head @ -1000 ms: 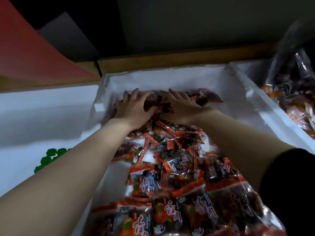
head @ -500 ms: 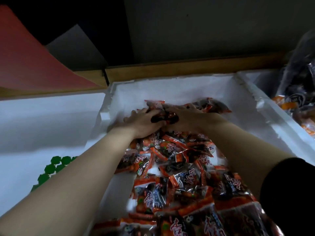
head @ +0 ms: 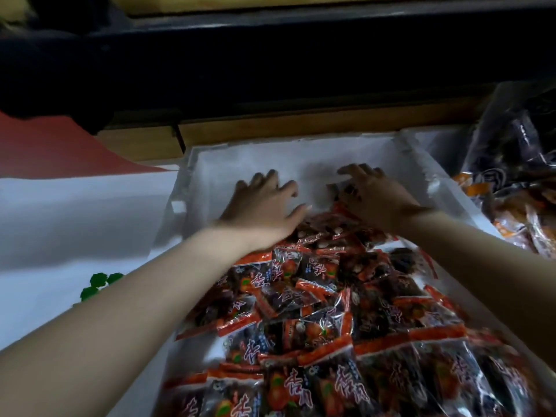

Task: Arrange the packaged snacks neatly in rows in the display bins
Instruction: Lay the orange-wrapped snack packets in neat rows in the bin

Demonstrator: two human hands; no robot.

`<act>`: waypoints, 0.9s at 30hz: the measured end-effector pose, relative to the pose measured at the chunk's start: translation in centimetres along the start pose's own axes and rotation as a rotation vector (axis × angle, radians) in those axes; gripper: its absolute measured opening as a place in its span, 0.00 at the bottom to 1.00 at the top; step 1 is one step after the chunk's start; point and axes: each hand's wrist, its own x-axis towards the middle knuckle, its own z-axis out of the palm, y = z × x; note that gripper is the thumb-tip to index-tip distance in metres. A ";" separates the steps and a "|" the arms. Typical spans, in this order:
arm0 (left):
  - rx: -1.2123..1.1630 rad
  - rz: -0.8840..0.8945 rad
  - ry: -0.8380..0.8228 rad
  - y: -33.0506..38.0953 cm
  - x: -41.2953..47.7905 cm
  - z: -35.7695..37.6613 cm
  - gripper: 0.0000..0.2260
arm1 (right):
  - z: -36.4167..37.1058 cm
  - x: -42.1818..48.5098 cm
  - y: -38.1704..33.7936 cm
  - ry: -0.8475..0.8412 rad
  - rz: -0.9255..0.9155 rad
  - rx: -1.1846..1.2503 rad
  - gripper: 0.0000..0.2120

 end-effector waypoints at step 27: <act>-0.067 0.138 -0.411 6.7 -2.2 2.3 0.26 | -0.1 -8.9 2.0 -0.385 0.150 0.147 0.17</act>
